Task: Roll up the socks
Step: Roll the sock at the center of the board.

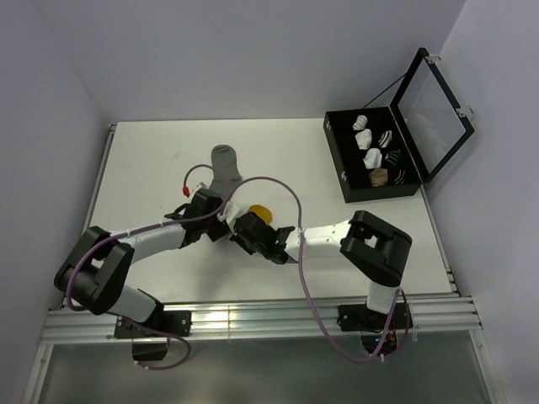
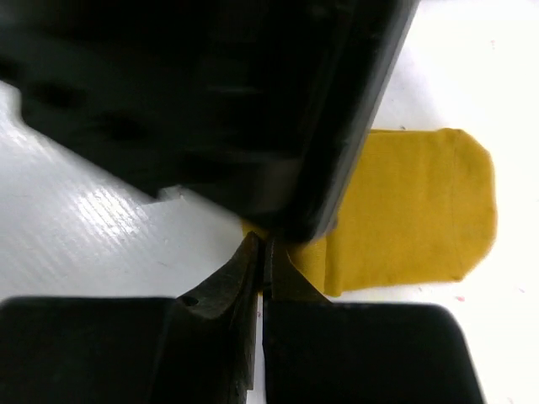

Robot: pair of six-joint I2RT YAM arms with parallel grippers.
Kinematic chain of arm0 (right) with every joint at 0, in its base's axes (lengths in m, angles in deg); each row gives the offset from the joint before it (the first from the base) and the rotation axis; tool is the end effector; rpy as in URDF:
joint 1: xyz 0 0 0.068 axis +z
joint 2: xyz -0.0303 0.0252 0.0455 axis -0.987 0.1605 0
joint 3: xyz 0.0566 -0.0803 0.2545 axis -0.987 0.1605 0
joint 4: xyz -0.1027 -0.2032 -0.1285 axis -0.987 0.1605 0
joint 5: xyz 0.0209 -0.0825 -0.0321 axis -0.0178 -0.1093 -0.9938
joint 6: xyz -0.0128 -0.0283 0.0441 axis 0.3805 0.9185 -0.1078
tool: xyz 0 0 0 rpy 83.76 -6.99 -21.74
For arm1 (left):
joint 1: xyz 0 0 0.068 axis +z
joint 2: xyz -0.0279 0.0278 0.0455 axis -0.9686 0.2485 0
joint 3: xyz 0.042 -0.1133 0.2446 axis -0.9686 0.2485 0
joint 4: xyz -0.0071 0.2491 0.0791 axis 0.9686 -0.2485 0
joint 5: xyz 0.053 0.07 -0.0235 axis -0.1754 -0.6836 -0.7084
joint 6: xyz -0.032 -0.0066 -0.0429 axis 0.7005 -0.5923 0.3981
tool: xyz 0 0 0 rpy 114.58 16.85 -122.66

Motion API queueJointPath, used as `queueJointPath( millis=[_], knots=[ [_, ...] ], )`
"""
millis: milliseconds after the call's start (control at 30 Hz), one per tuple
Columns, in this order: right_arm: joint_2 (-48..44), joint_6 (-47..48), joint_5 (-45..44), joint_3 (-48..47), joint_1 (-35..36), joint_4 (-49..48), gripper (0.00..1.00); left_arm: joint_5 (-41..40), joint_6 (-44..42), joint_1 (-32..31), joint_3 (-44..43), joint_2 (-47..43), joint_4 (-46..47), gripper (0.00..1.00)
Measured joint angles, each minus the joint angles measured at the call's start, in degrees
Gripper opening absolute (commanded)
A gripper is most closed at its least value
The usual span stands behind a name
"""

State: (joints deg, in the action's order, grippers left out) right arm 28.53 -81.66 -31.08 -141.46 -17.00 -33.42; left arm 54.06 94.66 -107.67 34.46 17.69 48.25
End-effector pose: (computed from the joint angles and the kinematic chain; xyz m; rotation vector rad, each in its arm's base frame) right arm 0.1714 0.3230 0.1514 -1.0876 1.9567 0.2255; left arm 0.2388 -0.1486 0.1537 -0.6830 2.4575 -0.6804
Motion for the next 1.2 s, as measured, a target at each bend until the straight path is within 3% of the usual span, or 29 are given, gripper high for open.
queueJointPath(
  millis=[67, 167, 400, 667, 833, 1200],
  knots=[
    [-0.9, -1.9, 5.7, 0.0, -2.6, 0.6, 0.0, -0.6, 1.2, 0.0, 1.0, -2.2, -0.3, 0.67],
    [-2.0, -5.0, 15.7, 0.0, -7.6, 1.7, 0.0, -1.7, 2.2, 0.0, 2.3, -5.4, -0.4, 0.69],
    [-1.0, -12.3, 36.6, -1.6, -18.2, 3.8, 0.0, -2.7, 3.1, 0.0, 5.4, -9.9, 2.8, 0.67],
    [6.7, -21.4, 57.8, -5.0, -27.2, 2.1, 0.0, -2.6, 3.3, -0.9, 7.3, -8.8, 5.8, 0.64],
    [10.7, -25.4, 66.0, -6.5, -30.1, 0.3, 0.0, -2.6, 3.3, -1.9, 7.3, -6.4, 7.4, 0.63],
    [15.8, -29.2, 74.0, -9.6, -32.5, 0.0, 0.0, -3.2, 4.2, -2.6, 6.2, -1.9, 10.3, 0.62]
  ],
)
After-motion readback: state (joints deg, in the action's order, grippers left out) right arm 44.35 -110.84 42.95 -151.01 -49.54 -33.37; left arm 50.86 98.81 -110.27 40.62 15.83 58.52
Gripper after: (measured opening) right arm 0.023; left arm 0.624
